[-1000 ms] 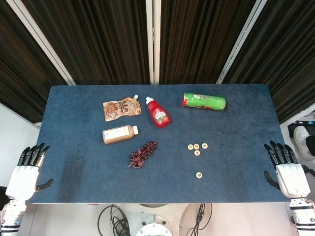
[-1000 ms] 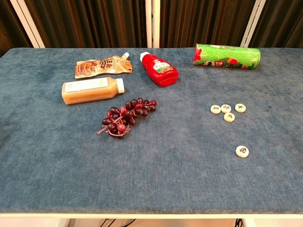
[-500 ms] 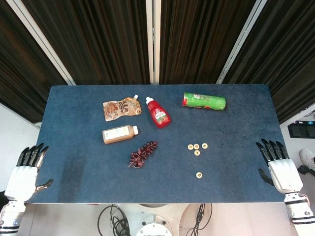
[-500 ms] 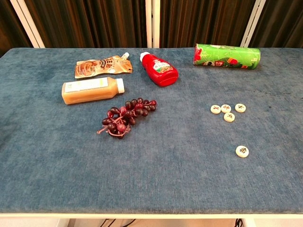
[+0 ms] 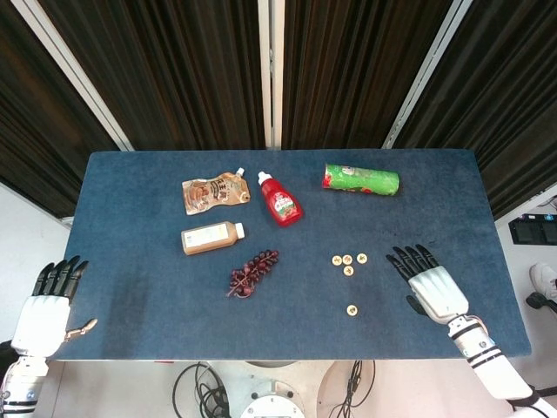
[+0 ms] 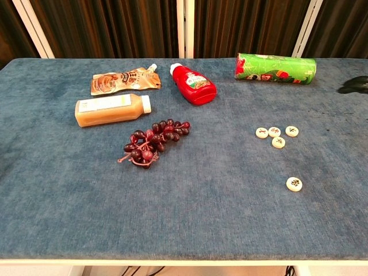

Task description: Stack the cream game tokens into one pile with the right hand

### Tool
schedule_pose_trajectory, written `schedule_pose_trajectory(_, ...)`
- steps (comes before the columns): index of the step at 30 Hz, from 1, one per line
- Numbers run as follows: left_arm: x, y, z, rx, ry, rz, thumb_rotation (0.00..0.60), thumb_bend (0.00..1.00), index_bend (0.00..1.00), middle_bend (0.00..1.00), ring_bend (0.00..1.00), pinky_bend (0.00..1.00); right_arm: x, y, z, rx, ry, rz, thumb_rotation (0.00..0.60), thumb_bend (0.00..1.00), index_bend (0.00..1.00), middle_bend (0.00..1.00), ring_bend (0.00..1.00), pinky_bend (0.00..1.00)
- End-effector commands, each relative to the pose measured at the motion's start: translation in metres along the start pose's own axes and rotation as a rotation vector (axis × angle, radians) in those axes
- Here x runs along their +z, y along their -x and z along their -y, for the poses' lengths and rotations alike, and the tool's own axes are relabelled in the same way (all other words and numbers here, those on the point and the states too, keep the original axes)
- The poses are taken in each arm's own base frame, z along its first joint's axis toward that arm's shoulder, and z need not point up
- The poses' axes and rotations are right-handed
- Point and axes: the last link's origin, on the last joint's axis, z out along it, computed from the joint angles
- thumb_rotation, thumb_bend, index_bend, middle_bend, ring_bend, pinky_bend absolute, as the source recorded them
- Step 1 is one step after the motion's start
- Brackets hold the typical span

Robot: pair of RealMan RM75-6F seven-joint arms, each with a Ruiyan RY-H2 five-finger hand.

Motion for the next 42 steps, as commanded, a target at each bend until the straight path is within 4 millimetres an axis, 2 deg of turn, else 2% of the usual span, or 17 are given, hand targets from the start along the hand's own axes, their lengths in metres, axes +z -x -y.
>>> schedule_pose_trajectory(1, -0.001, 0.001, 0.0, -0.001, 0.0, 0.001, 0.6, 0.11, 0.0, 0.0, 0.0, 0.0, 0.026, 0.002, 0.013, 0.019, -0.004, 0.0, 0.6, 0.27, 0.05, 0.0, 0.0, 0.0)
schedule_pose_trajectory(9, -0.003, 0.001, 0.002, -0.006, -0.005, -0.001, 0.6, 0.11, 0.0, 0.0, 0.0, 0.0, 0.072, 0.009, 0.039, 0.057, 0.01, -0.003, 0.6, 0.27, 0.15, 0.0, 0.0, 0.0)
schedule_pose_trajectory(18, -0.008, 0.002, 0.008, -0.017, -0.02, 0.002, 0.6, 0.11, 0.0, 0.0, 0.0, 0.0, 0.108, 0.016, 0.077, 0.101, 0.059, 0.006, 0.6, 0.27, 0.25, 0.0, 0.0, 0.0)
schedule_pose_trajectory(28, -0.013, 0.004, 0.017, -0.006, -0.035, 0.005, 0.6, 0.11, 0.0, 0.0, 0.0, 0.0, 0.128, 0.03, 0.108, 0.127, 0.133, 0.029, 0.6, 0.27, 0.29, 0.01, 0.0, 0.0)
schedule_pose_trajectory(42, -0.021, 0.003, 0.025, 0.006, -0.046, 0.0, 0.6, 0.11, 0.0, 0.0, 0.0, 0.0, 0.139, 0.039, 0.116, 0.121, 0.189, 0.036, 0.6, 0.27, 0.34, 0.02, 0.0, 0.0)
